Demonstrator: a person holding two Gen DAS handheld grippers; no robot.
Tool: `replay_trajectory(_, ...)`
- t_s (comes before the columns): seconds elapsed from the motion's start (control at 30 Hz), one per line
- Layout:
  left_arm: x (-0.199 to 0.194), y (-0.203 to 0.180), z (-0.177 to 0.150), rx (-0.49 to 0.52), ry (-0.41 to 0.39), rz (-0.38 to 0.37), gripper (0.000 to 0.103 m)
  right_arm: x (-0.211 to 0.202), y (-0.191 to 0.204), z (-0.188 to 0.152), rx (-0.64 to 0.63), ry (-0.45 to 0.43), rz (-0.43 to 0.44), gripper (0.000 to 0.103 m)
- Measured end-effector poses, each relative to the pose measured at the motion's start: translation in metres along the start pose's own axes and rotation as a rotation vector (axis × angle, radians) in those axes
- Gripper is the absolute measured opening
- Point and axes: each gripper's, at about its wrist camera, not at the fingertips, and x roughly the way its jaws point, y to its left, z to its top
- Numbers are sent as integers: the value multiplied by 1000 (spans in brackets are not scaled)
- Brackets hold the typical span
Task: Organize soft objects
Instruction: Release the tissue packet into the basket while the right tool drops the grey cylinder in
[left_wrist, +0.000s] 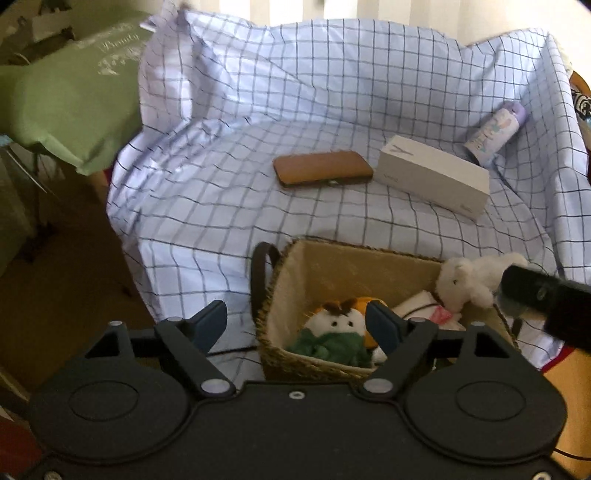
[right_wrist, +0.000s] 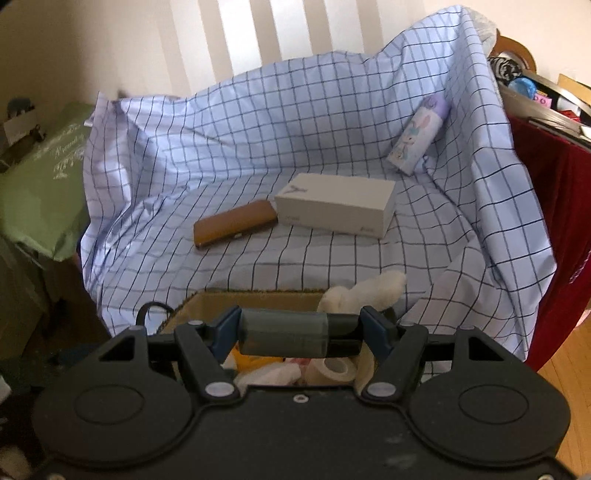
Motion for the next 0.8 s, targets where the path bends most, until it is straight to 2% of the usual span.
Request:
replay_trajectory(0.1, -1, 1, -1, 1, -8, 12, 89, 0, 1, -2, -9, -2, 8, 77)
replay_trajectory(0.27, 1, 1, -1, 7, 5, 14, 89, -2, -4, -2, 2, -3, -9, 77)
replay_trajectory(0.47, 1, 0, -2, 12, 7, 16, 89, -9, -11, -9, -13, -23, -93, 78)
replay_trajectory(0.8, -2, -4, -4, 32, 5, 16, 90, -13, -17, -20, -17, -12, -139, 80)
